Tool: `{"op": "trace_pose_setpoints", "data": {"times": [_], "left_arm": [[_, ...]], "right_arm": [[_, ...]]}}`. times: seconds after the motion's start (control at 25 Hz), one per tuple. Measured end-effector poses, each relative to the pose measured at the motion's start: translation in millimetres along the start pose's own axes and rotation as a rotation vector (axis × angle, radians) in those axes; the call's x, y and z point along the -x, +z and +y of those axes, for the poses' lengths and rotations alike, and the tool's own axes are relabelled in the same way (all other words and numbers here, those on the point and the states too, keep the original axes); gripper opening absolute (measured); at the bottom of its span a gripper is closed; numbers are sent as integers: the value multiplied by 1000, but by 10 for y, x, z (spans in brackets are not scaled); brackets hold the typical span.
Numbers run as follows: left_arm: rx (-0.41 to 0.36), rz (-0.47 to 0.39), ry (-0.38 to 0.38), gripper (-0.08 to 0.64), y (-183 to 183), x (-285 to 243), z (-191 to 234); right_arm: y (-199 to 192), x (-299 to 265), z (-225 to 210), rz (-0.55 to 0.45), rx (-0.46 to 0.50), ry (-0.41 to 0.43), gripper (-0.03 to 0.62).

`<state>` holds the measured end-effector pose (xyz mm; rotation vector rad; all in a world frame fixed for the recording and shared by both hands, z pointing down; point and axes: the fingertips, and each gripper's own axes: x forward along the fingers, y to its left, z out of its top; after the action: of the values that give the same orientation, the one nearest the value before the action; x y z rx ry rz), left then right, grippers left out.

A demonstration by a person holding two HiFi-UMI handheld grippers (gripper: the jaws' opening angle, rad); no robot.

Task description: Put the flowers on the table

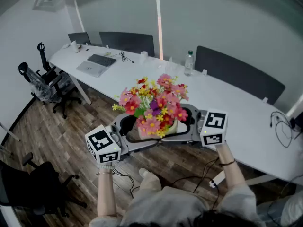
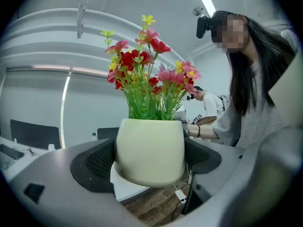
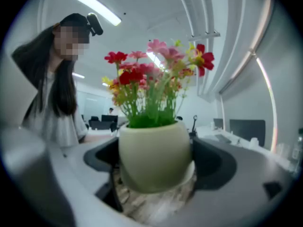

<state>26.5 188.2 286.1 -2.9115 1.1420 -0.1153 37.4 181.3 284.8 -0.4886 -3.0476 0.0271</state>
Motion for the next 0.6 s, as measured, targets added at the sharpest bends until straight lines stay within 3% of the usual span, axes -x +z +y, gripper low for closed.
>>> {"op": "trace_pose_setpoints", "data": {"times": [0.6], "left_arm": [[20,-17,-10,448,-7,-30,-77]], "right_arm": [[6,58,66,7,3,-19,462]]}}
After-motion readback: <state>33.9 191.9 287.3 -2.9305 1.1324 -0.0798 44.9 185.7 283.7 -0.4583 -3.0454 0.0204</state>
